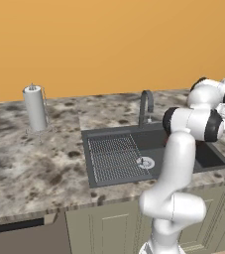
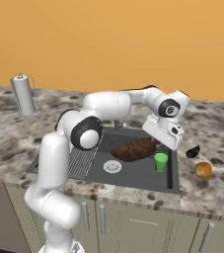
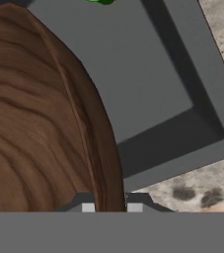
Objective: Remove the eggplant and potato from the sink. Then move the bowl and cup from the counter to the sink for washing.
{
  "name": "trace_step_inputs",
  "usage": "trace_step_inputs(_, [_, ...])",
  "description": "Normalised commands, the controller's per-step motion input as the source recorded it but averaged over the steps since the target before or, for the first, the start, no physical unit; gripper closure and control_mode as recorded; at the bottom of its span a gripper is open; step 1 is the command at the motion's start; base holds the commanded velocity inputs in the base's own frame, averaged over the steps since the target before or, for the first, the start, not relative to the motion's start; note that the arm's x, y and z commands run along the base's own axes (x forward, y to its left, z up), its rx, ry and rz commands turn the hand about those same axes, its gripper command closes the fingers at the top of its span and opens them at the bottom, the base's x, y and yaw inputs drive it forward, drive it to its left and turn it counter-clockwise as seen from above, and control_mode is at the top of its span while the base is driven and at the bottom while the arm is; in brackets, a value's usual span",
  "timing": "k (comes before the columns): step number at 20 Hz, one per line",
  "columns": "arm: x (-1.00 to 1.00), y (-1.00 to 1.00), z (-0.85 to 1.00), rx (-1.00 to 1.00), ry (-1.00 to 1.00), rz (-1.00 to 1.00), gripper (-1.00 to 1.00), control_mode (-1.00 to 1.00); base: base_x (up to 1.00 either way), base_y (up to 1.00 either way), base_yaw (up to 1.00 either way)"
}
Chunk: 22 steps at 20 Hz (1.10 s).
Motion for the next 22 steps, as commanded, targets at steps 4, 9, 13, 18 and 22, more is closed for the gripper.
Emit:
trace_step_inputs(4, [0.21,0.09,-0.19,-0.06,0.00,0.00,1.00,-1.00,0.00,0.00,0.00])
trace_step_inputs(9, [0.22,0.16,-0.22,-0.03,0.00,0.00,1.00,-1.00,0.00,0.00,0.00])
trace_step_inputs(13, [0.22,0.16,-0.22,0.00,0.00,0.00,1.00,-1.00,0.00,0.00,0.00])
trace_step_inputs(18, [0.20,0.17,-0.22,0.00,0.00,0.00,1.00,-1.00,0.00,0.00,0.00])
trace_step_inputs(22, [0.20,0.09,-0.24,0.00,0.00,0.00,1.00,-1.00,0.00,0.00,0.00])
